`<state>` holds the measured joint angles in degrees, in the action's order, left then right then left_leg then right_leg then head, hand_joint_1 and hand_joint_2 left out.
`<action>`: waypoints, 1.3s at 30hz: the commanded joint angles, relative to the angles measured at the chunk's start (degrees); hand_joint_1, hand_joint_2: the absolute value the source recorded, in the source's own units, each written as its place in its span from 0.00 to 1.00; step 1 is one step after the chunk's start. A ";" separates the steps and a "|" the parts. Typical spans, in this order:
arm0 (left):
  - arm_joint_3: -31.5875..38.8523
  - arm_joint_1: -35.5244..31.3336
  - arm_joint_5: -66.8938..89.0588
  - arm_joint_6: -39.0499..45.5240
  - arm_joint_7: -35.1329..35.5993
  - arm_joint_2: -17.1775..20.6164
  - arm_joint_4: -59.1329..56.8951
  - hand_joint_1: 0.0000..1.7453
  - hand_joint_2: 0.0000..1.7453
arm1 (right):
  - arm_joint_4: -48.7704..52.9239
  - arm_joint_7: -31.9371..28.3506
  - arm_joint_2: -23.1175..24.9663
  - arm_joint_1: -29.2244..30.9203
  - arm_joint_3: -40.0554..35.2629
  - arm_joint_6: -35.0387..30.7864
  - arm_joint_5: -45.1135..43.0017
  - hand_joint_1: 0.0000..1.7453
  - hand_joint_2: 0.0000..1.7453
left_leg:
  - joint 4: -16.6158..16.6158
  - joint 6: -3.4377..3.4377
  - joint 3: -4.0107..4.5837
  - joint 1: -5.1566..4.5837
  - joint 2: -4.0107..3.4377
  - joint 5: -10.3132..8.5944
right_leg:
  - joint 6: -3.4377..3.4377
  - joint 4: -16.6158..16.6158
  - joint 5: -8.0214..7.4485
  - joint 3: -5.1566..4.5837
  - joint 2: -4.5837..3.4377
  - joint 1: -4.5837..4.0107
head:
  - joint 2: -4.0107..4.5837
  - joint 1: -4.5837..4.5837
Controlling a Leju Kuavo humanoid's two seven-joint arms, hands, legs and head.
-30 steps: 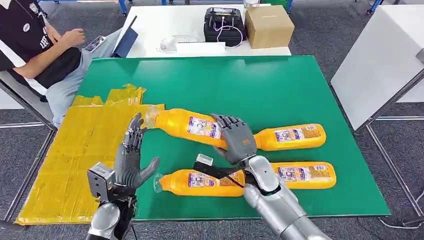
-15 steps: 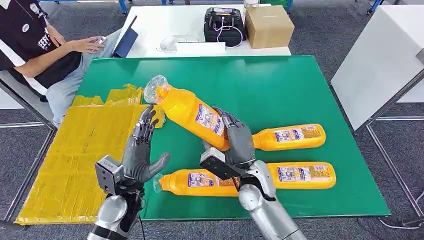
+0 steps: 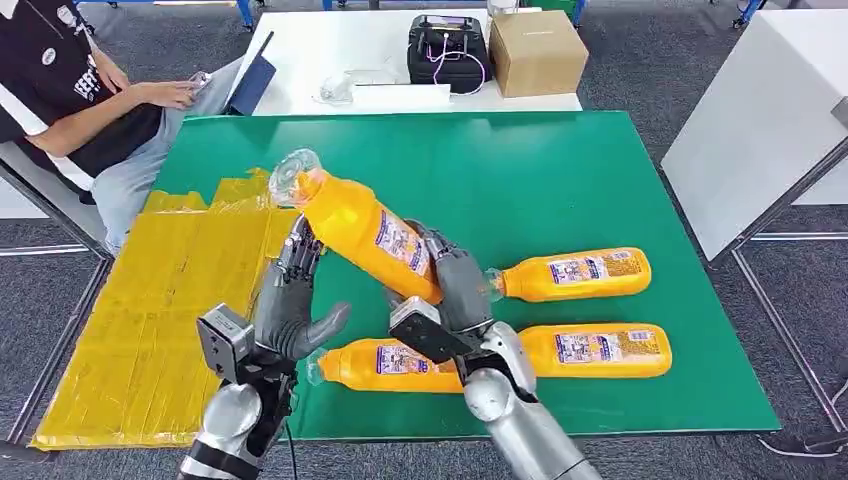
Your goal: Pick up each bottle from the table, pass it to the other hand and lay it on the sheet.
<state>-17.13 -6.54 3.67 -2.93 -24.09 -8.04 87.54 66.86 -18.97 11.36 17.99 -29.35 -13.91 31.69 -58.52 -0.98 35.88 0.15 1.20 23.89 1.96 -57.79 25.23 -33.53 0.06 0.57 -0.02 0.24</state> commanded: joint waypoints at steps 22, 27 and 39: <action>-1.98 -4.44 -1.18 -0.17 0.20 1.36 -5.70 0.00 1.00 | -10.86 -1.69 -0.38 4.28 -13.83 6.33 1.98 1.00 1.00 | 0.05 0.04 -0.18 0.07 -0.02 0.03 | -0.04 0.12 0.02 0.24 0.05 -0.07 | 0.00 0.00; -1.91 -4.47 -1.26 -0.17 0.17 1.33 -5.79 0.00 1.00 | -10.97 -1.70 -0.42 4.34 -14.10 6.45 2.05 1.00 1.00 | 0.05 0.03 -0.14 0.04 0.00 0.02 | -0.03 0.09 0.02 0.19 0.06 -0.05 | 0.00 0.00; -1.11 -5.33 -1.68 -0.06 -0.04 0.99 -7.02 0.83 1.00 | -10.33 -1.23 -1.18 4.63 -16.87 6.51 3.29 1.00 1.00 | 0.04 0.03 -0.15 0.07 0.02 0.02 | -0.04 0.11 0.02 0.21 0.09 -0.07 | 0.00 0.00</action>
<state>-16.92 -7.88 1.88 -2.93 -24.44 -7.43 85.05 59.60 -20.37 12.13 20.89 -40.68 -8.24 33.64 -58.52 -0.98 35.89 0.16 1.20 23.88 1.96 -57.79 25.23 -33.57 0.05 0.57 -0.02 0.24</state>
